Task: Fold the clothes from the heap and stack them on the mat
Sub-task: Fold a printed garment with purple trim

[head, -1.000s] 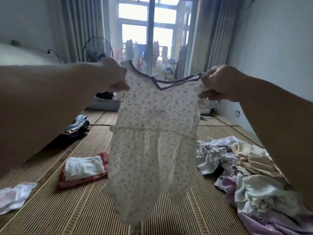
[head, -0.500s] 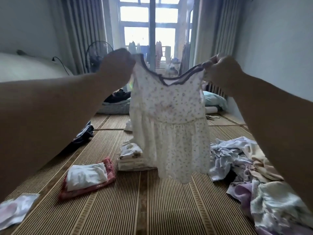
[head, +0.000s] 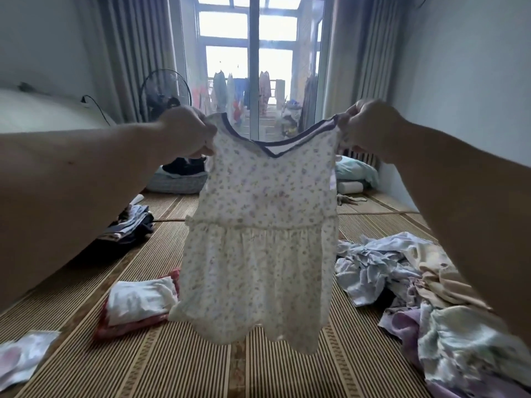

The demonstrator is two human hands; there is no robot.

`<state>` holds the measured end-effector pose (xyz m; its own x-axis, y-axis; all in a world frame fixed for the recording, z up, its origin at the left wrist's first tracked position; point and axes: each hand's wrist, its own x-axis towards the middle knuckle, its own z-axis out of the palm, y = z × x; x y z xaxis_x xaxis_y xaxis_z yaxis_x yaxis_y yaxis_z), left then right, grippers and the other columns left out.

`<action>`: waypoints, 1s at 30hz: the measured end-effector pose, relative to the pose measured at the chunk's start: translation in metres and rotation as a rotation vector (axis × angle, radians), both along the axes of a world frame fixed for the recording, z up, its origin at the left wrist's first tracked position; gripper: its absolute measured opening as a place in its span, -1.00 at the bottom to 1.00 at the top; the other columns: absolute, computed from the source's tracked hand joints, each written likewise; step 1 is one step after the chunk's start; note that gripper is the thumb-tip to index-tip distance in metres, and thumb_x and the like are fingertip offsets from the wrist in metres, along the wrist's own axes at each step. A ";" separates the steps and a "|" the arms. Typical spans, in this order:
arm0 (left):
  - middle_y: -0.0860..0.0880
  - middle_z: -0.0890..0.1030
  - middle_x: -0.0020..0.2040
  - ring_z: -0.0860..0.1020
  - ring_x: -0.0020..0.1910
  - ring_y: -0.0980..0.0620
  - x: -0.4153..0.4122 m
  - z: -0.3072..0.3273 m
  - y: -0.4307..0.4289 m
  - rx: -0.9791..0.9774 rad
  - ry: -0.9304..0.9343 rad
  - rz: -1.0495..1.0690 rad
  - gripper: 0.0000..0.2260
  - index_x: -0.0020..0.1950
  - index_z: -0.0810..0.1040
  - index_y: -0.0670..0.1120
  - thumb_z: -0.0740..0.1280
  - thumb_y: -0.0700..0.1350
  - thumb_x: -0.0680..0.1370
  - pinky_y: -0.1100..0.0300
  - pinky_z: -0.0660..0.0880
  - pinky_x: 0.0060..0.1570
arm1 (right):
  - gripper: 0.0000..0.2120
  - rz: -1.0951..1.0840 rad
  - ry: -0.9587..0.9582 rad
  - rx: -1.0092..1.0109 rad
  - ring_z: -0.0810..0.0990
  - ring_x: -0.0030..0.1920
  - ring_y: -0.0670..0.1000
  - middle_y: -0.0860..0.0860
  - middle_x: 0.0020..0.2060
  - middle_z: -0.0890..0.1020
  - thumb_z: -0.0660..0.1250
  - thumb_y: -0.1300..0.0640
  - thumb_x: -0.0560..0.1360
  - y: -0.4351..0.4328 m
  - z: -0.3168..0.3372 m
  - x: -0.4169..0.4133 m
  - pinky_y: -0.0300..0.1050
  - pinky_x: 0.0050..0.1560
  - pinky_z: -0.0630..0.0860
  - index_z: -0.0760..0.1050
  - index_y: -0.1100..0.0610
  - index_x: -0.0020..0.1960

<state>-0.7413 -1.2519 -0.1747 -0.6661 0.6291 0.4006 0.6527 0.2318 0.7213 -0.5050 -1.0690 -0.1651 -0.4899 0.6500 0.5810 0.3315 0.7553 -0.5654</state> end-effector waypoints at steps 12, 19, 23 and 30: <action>-0.17 0.65 -0.08 0.65 -0.14 -0.04 0.001 -0.015 0.018 -0.075 -0.103 0.045 -0.90 0.04 0.54 -0.16 0.30 -0.15 0.59 0.11 0.61 -0.12 | -0.74 -0.023 -0.036 -0.016 0.57 -0.05 0.11 0.18 -0.02 0.61 0.28 0.05 0.58 0.012 -0.022 -0.024 -0.08 -0.11 0.50 0.51 0.25 0.08; -0.13 0.63 -0.15 0.63 -0.16 -0.04 -0.003 -0.009 0.035 0.043 -0.085 0.035 -0.89 0.03 0.56 -0.19 0.30 -0.17 0.58 0.12 0.61 -0.08 | -0.78 -0.111 0.218 0.177 0.50 -0.13 -0.02 0.03 -0.14 0.57 0.20 0.08 0.59 0.009 -0.022 -0.025 -0.32 -0.27 0.34 0.49 0.23 0.03; -0.10 0.63 -0.20 0.62 -0.32 0.07 0.008 -0.029 0.014 0.051 -0.117 -0.026 -0.91 -0.14 0.55 -0.12 0.31 -0.20 0.56 0.27 0.60 -0.33 | -0.80 -0.073 0.241 0.093 0.54 -0.19 -0.03 0.08 -0.12 0.62 0.21 0.13 0.55 -0.004 -0.039 -0.007 -0.27 -0.26 0.43 0.52 0.22 0.04; -0.05 0.55 -0.39 0.53 -0.49 0.16 0.065 -0.114 -0.073 -0.078 -0.332 -0.304 -0.82 -0.24 0.47 -0.16 0.27 -0.30 0.57 0.35 0.42 -0.52 | -0.86 0.007 -0.044 0.175 0.45 -0.35 -0.23 -0.16 -0.39 0.51 0.32 0.11 0.52 -0.064 -0.129 0.072 -0.50 -0.36 0.29 0.47 -0.02 -0.21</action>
<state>-0.6762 -1.3251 -0.2886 -0.5311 0.8356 0.1403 0.4357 0.1274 0.8910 -0.4331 -1.1329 -0.2936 -0.5218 0.5370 0.6629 0.3473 0.8434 -0.4099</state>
